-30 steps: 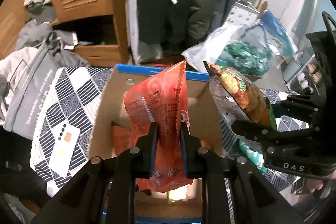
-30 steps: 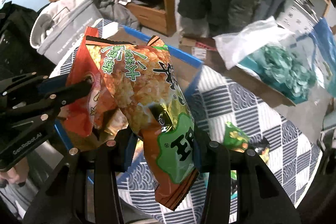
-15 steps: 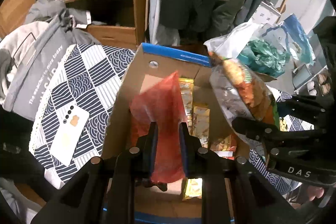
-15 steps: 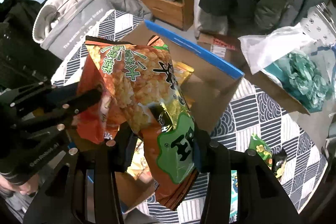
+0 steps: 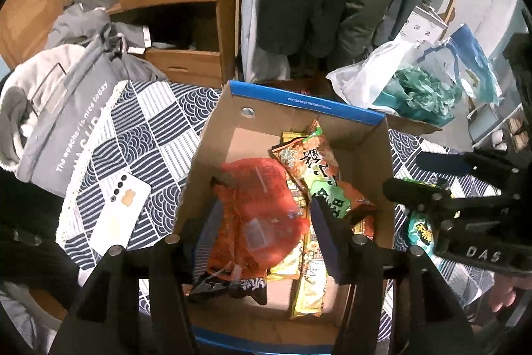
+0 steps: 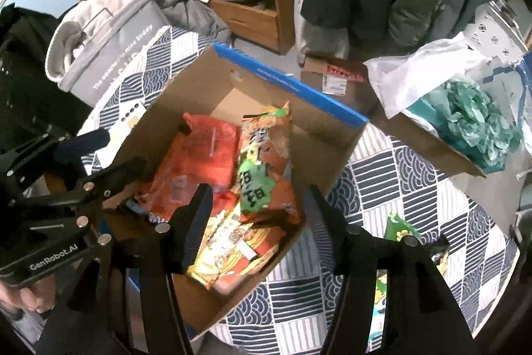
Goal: Organize snacks
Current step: 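Withdraw both grippers from the box back over the remaining packets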
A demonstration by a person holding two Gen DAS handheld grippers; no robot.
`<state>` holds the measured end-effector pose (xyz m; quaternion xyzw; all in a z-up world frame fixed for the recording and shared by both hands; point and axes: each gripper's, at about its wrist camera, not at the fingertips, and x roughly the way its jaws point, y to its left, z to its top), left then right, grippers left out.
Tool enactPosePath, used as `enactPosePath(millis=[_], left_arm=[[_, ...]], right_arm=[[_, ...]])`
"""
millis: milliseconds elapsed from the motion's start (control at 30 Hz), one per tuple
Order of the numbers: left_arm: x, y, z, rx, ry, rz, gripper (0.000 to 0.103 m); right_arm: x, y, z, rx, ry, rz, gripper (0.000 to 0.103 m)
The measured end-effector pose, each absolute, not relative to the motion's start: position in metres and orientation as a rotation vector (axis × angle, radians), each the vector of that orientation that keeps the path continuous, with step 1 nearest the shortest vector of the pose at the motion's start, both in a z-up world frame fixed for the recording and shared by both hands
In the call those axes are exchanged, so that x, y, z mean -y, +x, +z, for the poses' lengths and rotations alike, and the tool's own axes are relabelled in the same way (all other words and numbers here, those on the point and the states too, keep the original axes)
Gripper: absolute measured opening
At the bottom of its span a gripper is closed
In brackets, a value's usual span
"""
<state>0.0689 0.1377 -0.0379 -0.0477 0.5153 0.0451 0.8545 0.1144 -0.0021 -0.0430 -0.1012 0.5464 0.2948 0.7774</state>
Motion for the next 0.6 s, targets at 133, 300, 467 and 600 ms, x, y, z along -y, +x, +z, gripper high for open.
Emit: enactPosePath(millis=[133, 300, 467, 600], left_arm=[[-0.132, 0.069, -0.036, -1.080, -0.070, 0.101, 0.057], [-0.120, 0.069, -0.032, -1.078, -0.054, 0.085, 0.060], [-0.101, 0.071, -0.026, -1.058, -0.020, 0.071, 0.068], [-0.082, 0.077, -0.026, -1.072, 0.005, 0.041, 0.068]], right_arm=[[0.010, 0.114, -0.040, -1.162, -0.240, 0.613, 0.058], [0.024, 0.113, -0.039, -1.167, -0.232, 0.595, 0.058], [0.037, 0.109, -0.035, -1.155, -0.243, 0.575, 0.067], [0.055, 0.106, -0.032, -1.137, -0.257, 0.554, 0.067]])
